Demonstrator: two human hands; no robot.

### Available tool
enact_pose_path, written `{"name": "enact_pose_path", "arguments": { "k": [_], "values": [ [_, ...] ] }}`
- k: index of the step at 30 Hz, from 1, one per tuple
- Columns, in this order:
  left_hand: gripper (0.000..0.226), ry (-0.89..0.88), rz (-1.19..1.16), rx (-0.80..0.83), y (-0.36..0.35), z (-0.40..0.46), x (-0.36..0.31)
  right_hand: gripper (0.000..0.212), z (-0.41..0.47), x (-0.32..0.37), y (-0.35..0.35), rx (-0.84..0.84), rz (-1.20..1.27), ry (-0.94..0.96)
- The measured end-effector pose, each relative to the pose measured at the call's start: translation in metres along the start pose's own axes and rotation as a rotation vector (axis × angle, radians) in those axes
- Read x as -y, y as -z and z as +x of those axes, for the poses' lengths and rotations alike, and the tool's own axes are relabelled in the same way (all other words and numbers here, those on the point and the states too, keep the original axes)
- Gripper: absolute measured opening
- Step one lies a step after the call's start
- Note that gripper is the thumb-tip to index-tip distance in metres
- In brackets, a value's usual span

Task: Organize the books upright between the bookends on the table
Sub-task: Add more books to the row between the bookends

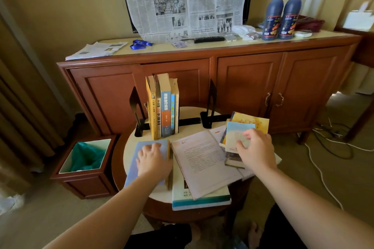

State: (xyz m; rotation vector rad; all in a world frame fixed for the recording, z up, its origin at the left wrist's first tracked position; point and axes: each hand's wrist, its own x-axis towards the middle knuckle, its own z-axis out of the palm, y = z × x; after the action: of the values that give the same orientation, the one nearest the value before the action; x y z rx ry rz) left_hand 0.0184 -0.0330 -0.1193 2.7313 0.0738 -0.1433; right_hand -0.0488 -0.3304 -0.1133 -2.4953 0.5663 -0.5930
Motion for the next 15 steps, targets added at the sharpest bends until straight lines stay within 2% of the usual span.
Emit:
{"name": "enact_pose_path", "arguments": {
  "k": [3, 5, 7, 9, 12, 15],
  "values": [
    [0.065, -0.143, -0.108, 0.044, -0.014, 0.001, -0.041, 0.064, 0.011, -0.024, 0.002, 0.052, -0.167, -0.162],
    [0.061, -0.211, -0.165, 0.072, -0.024, 0.002, -0.069, 0.081, 0.015, -0.035, -0.003, 0.108, -0.172, -0.237],
    [0.061, -0.256, -0.208, 0.128, -0.033, 0.005, -0.099, 0.082, 0.015, -0.041, -0.008, 0.129, -0.132, -0.243],
    [0.060, -0.239, -0.277, 0.240, -0.040, 0.006, -0.127, 0.074, 0.014, -0.044, -0.011, 0.116, -0.103, -0.206],
    [0.038, -0.083, -0.499, 0.405, -0.051, 0.015, -0.159, 0.067, 0.011, -0.047, -0.012, 0.131, -0.130, -0.167],
    [0.021, 0.055, -0.696, 0.437, -0.061, 0.027, -0.170, 0.076, 0.010, -0.046, -0.011, 0.175, -0.169, -0.179]
  ]
}}
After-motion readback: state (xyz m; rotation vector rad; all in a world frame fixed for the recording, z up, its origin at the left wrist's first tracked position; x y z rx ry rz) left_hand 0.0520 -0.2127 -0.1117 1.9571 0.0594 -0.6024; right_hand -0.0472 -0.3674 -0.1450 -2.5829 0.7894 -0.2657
